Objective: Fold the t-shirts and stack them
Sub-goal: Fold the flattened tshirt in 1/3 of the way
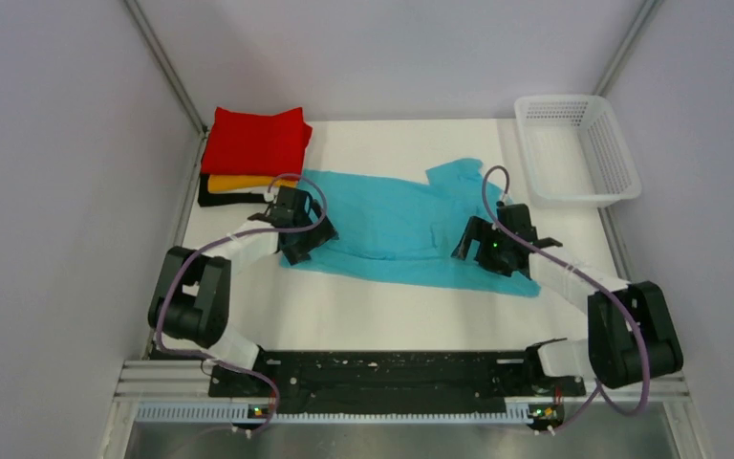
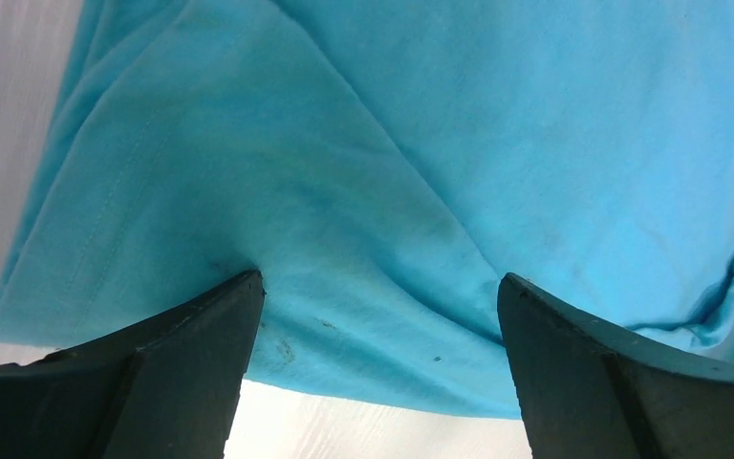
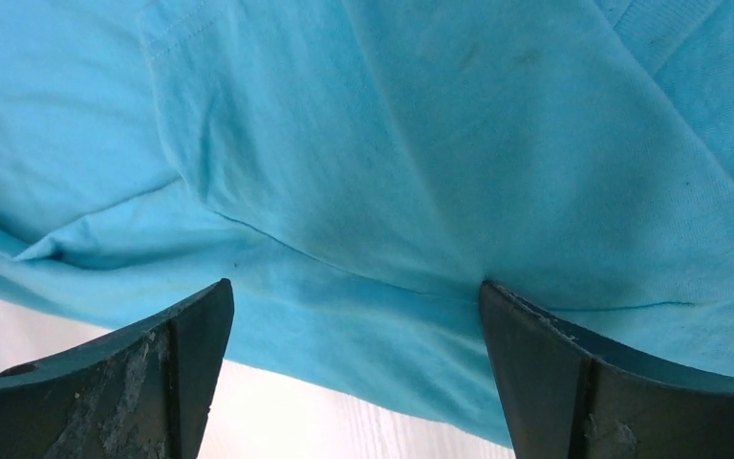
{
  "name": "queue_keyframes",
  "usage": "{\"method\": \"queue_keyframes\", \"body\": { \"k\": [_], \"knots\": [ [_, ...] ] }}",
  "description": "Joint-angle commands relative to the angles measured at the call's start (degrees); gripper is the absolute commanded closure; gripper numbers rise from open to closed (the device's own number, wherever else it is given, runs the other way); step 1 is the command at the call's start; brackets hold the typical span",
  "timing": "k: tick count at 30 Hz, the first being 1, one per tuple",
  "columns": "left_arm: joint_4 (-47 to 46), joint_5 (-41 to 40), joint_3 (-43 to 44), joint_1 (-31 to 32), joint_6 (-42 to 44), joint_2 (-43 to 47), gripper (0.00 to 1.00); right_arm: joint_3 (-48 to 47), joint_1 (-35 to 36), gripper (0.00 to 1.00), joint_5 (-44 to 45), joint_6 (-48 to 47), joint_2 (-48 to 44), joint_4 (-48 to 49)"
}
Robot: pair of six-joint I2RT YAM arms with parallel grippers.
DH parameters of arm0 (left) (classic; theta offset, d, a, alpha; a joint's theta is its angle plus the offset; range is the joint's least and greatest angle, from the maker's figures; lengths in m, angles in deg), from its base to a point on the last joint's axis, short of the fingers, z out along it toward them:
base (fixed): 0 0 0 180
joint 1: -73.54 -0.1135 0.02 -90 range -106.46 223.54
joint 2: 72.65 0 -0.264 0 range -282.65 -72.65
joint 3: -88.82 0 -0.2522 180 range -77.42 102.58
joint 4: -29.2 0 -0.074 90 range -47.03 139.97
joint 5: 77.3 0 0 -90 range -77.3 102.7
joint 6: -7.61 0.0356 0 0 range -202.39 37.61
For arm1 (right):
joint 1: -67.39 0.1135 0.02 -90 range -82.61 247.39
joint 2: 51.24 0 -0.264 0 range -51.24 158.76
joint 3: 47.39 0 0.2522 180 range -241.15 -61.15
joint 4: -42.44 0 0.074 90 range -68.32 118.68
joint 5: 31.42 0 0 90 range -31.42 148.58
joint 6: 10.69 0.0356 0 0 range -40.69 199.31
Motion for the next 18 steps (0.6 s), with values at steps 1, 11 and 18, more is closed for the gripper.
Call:
{"method": "queue_keyframes", "body": {
  "k": [1,11,18],
  "knots": [
    [2.4,-1.3,-10.9,1.4,-0.9,4.3,0.01,8.1,1.8,0.01,0.4,3.4,-7.6,-10.5],
    [8.2,0.2,-27.4,6.6,-7.8,24.9,0.01,16.5,8.5,0.01,-0.5,15.0,-34.2,-26.6],
    [13.9,-0.4,-28.0,9.5,-12.3,33.5,0.01,12.1,10.4,0.01,4.9,14.3,-39.5,-33.6]
  ]
}}
